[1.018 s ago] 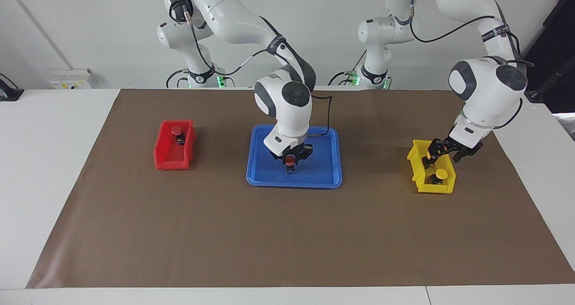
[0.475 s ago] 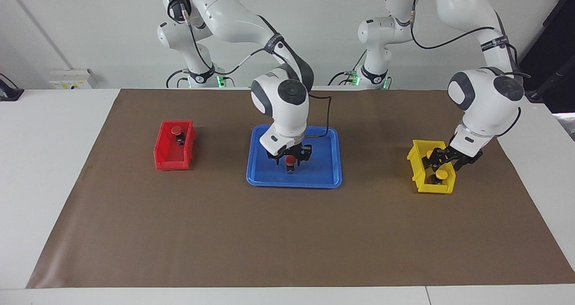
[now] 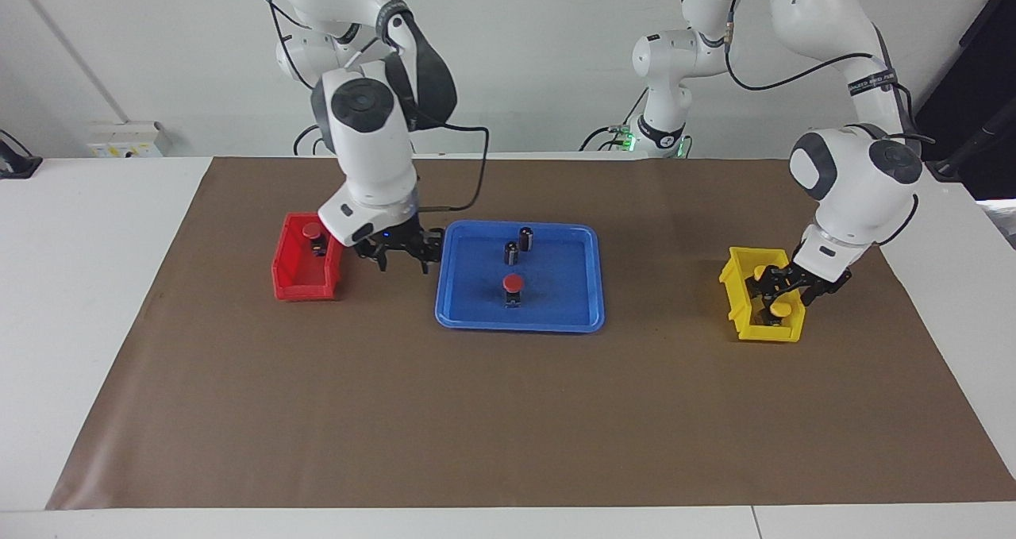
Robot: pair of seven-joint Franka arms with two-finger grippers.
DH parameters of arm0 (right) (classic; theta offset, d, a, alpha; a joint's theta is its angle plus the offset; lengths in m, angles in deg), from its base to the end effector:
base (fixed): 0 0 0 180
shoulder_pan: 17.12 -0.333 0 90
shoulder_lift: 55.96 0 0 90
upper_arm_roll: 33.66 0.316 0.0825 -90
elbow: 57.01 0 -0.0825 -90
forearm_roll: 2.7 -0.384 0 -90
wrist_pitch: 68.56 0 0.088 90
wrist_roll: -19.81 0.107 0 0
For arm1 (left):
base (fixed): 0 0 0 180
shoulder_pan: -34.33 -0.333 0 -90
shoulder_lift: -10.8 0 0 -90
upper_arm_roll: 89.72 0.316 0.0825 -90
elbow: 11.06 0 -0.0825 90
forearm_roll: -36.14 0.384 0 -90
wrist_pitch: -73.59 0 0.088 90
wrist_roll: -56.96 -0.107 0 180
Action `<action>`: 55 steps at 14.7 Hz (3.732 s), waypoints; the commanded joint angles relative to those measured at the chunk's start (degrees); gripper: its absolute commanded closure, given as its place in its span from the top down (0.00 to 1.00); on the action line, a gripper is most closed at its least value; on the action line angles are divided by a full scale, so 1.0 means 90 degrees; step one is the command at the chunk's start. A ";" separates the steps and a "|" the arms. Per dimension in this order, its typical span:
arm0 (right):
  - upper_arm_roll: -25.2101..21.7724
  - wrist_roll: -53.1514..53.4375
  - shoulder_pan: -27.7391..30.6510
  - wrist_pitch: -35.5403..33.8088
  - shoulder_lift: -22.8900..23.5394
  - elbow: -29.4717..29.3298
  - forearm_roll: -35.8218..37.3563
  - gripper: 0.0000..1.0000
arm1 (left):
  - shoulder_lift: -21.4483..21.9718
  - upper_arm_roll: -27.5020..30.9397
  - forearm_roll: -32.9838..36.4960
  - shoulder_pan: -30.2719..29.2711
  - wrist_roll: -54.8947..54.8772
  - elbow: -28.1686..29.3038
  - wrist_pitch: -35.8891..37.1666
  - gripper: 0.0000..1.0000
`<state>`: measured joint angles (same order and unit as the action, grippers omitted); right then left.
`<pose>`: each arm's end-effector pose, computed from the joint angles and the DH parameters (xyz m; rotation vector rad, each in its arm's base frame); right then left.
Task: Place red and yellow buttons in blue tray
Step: 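Release the red button in the tray while the left gripper grasps yellow, then grasp the second red button with the right gripper while the left gripper holds yellow, then carry the yellow button into the tray with the left gripper and release it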
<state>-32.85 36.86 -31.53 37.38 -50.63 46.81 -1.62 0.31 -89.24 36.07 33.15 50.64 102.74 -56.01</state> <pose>0.5632 0.1514 0.4802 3.1088 -0.0409 -0.0765 0.5997 0.0172 0.3821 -3.1287 0.1265 -0.1448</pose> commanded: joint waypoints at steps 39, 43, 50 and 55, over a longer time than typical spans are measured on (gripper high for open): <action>0.0202 -0.1576 0.1105 -0.0335 -0.0623 0.0782 -0.0119 0.20 | -0.0025 -0.0004 0.0135 0.0268 0.0155 -0.2437 0.3292 0.01; 0.0212 -0.0403 0.0353 0.0413 -0.0310 0.0408 -0.0713 0.15 | 0.0189 -0.0062 0.0095 0.1124 0.1518 -0.2500 0.3669 0.01; 0.0124 -0.1286 0.0915 0.0348 -0.0182 0.0466 -0.0559 0.14 | 0.0473 -0.0091 -0.0343 0.2708 0.3465 -0.1074 0.2224 0.01; 0.0124 -0.1553 0.1191 0.0358 -0.0231 0.0535 -0.0559 0.14 | 0.0367 -0.0091 -0.0490 0.3919 0.4694 -0.0457 0.0818 0.01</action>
<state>-32.45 22.94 -20.45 41.36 -51.94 51.32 -6.65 2.27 -90.98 32.64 65.07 89.28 95.92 -44.63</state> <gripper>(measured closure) 0.581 0.586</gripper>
